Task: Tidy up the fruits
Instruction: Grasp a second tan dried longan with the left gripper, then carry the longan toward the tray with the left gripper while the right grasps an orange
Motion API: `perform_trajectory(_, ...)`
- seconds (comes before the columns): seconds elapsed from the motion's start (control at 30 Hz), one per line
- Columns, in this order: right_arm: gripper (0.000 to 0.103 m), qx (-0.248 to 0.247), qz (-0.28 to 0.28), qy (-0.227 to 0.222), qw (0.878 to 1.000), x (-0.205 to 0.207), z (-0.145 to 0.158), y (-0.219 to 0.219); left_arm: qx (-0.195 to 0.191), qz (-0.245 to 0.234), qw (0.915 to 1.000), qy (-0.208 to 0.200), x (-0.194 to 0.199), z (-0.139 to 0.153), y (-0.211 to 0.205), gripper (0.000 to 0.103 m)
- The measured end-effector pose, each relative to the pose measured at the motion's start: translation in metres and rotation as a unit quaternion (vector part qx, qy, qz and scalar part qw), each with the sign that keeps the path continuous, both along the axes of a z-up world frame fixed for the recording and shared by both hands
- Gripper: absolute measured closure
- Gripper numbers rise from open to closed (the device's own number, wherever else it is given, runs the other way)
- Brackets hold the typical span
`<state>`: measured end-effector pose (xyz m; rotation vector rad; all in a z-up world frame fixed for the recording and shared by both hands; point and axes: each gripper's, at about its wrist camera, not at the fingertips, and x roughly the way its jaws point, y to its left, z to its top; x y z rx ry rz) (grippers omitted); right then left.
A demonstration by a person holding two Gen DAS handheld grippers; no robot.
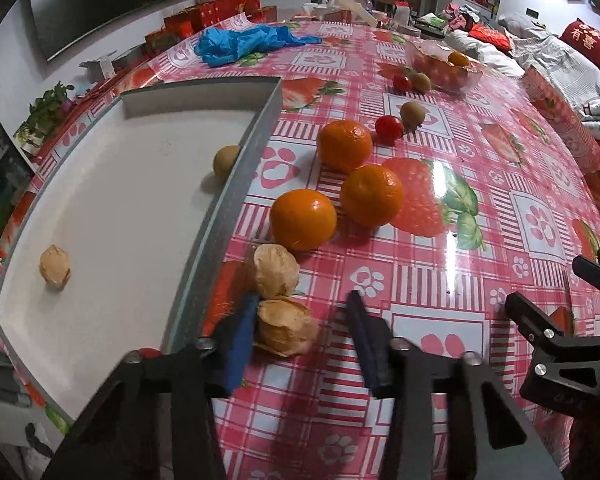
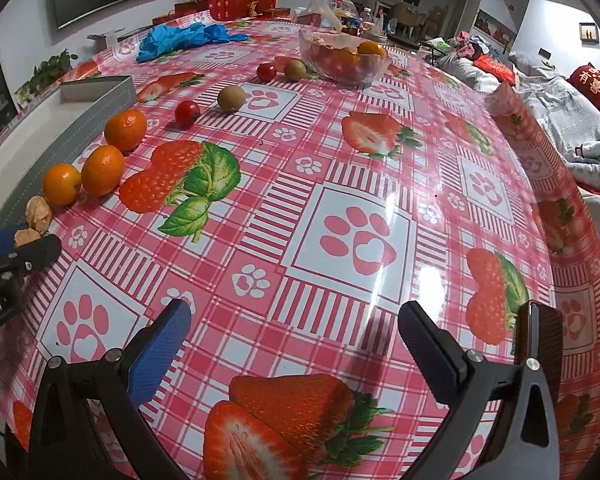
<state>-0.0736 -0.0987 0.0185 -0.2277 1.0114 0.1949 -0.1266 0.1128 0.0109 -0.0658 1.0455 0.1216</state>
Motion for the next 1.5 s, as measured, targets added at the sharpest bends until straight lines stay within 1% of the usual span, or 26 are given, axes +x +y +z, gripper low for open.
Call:
perform_trajectory(0.07,0.000,0.002,0.001,0.001,1.000,0.001,0.000,0.000,-0.008,-0.003,1.0000,0.002,0.001,0.000,0.001,0.075)
perform_trajectory(0.17,0.000,0.003,0.001,0.003,1.000,0.000,0.000,0.000,-0.018,-0.002,0.9998,0.001,-0.002,0.000,0.001,0.075)
perform_trajectory(0.3,0.000,0.006,0.004,0.004,1.000,-0.001,0.000,0.000,-0.011,-0.015,0.9998,-0.003,-0.014,0.000,-0.008,0.077)
perform_trajectory(0.43,0.000,0.025,0.019,0.025,0.999,0.000,-0.002,0.002,-0.023,-0.015,0.9996,-0.005,-0.025,0.001,-0.008,0.077)
perform_trajectory(0.5,0.000,0.023,0.028,0.026,0.999,-0.001,-0.002,0.007,-0.025,-0.015,0.9996,-0.006,-0.029,0.002,-0.007,0.077)
perform_trajectory(0.6,0.000,0.022,0.052,0.031,0.998,0.000,-0.002,0.020,-0.030,-0.013,0.9994,-0.005,-0.035,0.002,-0.003,0.077)
perform_trajectory(0.77,0.000,0.034,0.093,0.047,0.994,0.007,-0.004,0.050,-0.042,-0.009,0.9990,-0.008,-0.041,0.001,0.005,0.077)
perform_trajectory(0.97,0.000,0.037,0.109,0.047,0.992,0.025,-0.005,0.082,-0.035,-0.010,0.9992,-0.015,-0.046,0.001,0.006,0.077)
perform_trajectory(1.1,0.002,0.040,0.120,0.043,0.991,0.036,-0.004,0.102,-0.038,-0.009,0.9990,-0.019,-0.048,0.001,0.009,0.077)
perform_trajectory(1.2,0.008,0.041,0.130,0.039,0.990,0.043,-0.002,0.115,-0.043,-0.008,0.9988,-0.021,-0.050,0.001,0.011,0.077)
perform_trajectory(1.27,0.013,0.041,0.140,0.036,0.989,0.047,-0.001,0.123,-0.045,-0.007,0.9987,-0.022,-0.051,0.001,0.012,0.077)
perform_trajectory(1.3,0.018,0.042,0.144,0.034,0.988,0.048,0.000,0.126,-0.045,-0.007,0.9987,-0.022,-0.051,0.001,0.011,0.077)
perform_trajectory(1.33,0.025,0.042,0.147,0.031,0.988,0.050,0.002,0.129,-0.046,-0.007,0.9987,-0.022,-0.051,0.001,0.011,0.077)
perform_trajectory(1.37,0.029,0.044,0.148,0.029,0.988,0.051,0.003,0.131,-0.046,-0.006,0.9987,-0.023,-0.050,0.000,0.011,0.077)
perform_trajectory(1.43,0.048,0.047,0.151,0.028,0.987,0.052,0.005,0.133,-0.047,-0.006,0.9986,-0.023,-0.050,0.000,0.011,0.077)
perform_trajectory(1.47,0.054,0.050,0.155,0.028,0.986,0.052,0.006,0.134,-0.047,-0.006,0.9986,-0.024,-0.050,0.000,0.011,0.077)
perform_trajectory(1.5,0.064,0.055,0.159,0.029,0.985,0.052,0.007,0.134,-0.047,-0.007,0.9986,-0.024,-0.051,0.000,0.011,0.077)
